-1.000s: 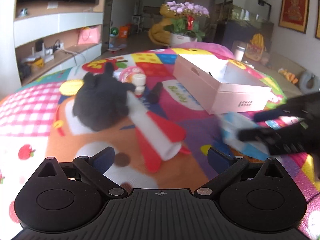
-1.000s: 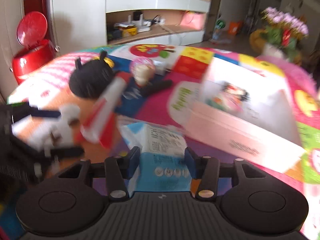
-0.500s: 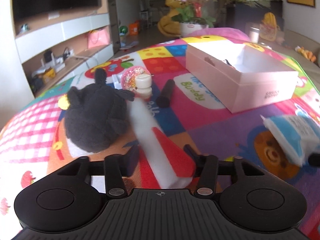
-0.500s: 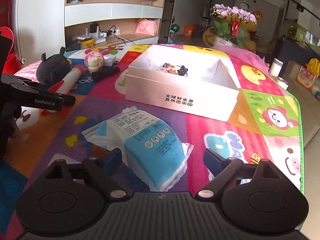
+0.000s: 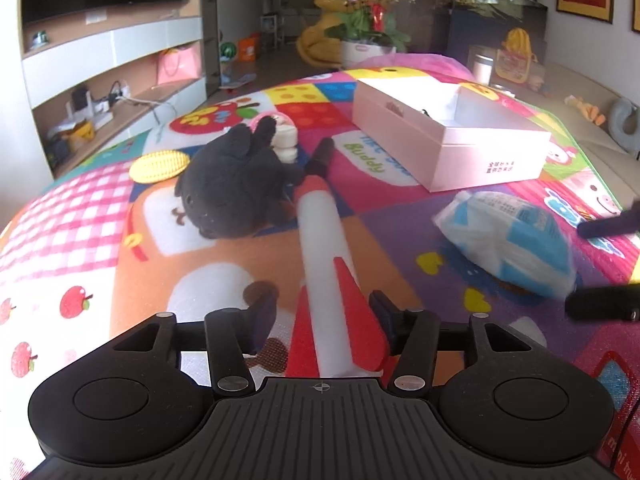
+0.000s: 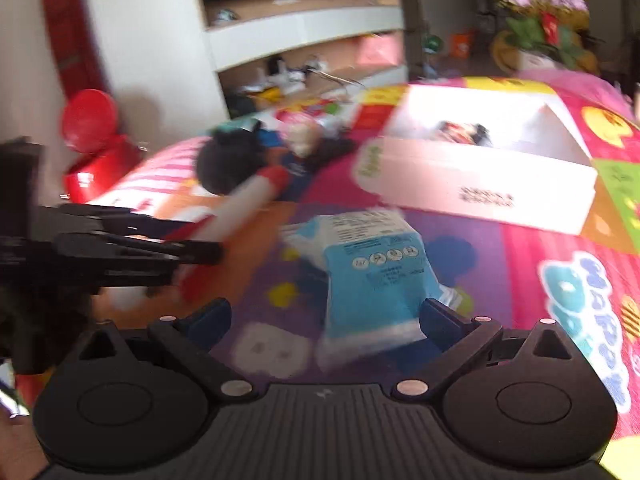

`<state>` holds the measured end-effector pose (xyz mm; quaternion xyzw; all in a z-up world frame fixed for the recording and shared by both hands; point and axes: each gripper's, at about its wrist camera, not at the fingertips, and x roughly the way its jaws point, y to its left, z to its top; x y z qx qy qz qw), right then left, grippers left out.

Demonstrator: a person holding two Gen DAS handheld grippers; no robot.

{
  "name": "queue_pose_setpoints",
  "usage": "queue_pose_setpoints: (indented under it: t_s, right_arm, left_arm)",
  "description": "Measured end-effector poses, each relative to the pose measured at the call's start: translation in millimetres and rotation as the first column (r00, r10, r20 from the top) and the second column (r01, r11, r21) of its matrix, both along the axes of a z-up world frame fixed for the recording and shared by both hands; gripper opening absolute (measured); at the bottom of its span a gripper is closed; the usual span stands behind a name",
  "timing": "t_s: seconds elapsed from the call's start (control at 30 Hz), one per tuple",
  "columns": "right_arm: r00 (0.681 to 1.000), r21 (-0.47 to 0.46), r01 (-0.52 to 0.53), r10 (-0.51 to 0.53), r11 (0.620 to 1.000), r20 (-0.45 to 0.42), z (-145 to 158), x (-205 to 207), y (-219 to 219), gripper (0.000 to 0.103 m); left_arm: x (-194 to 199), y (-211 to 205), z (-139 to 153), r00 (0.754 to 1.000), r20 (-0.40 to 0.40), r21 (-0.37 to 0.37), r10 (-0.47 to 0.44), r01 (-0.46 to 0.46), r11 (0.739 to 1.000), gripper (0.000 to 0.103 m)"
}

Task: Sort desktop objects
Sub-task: 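Grasp the white-and-red marker with the left gripper while the right gripper lifts the tissue packet, then drop the marker into the box with the left gripper while the right gripper lowers the tissue packet in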

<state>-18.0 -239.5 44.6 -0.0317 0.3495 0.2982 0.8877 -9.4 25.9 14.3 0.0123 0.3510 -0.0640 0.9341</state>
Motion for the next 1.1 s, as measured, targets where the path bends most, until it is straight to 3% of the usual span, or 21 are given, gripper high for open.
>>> queue_pose_setpoints:
  t_s: [0.1,0.17,0.4,0.47,0.5,0.53,0.63,0.87,1.1]
  right_arm:
    - [0.988,-0.107,0.050,-0.034,0.993,0.149,7,-6,11,0.101]
    - [0.980,-0.168,0.078,-0.045,0.983,0.193,5,1,18,0.101]
    - [0.991,-0.073,0.130,-0.131,0.989,-0.012,-11,56,28,0.100]
    - [0.985,-0.062,0.155,-0.160,0.986,-0.067,-19,65,27,0.088]
    - [0.983,-0.063,0.153,-0.158,0.986,-0.092,-21,67,27,0.072]
    - [0.981,-0.067,0.147,-0.154,0.987,-0.114,-23,68,26,0.063]
    - [0.982,-0.076,0.144,-0.152,0.987,-0.115,-18,59,18,0.056]
    - [0.979,-0.058,0.161,-0.167,0.985,-0.114,3,20,-29,0.055]
    - [0.967,-0.028,0.256,-0.256,0.966,-0.002,35,-25,-80,0.055]
  left_arm:
    - [-1,0,0,1.000,0.000,-0.009,-0.004,0.004,1.000,0.062]
    - [-2,-1,0,1.000,-0.001,-0.017,-0.012,0.012,1.000,0.063]
    - [11,-8,-1,1.000,-0.003,-0.005,0.008,-0.008,1.000,0.063]
    - [17,-8,-3,1.000,-0.011,-0.005,0.021,-0.021,1.000,0.060]
    - [20,-8,-4,1.000,-0.016,-0.003,0.023,-0.023,1.000,0.059]
    - [20,-9,-5,1.000,-0.012,0.009,0.021,-0.021,1.000,0.058]
    - [17,-13,-3,1.000,-0.012,0.029,-0.007,0.007,1.000,0.038]
    - [-19,-29,18,0.997,0.018,0.059,-0.070,0.069,0.996,0.038]
    - [-49,-60,65,0.976,0.112,0.007,-0.188,0.188,0.982,0.032]
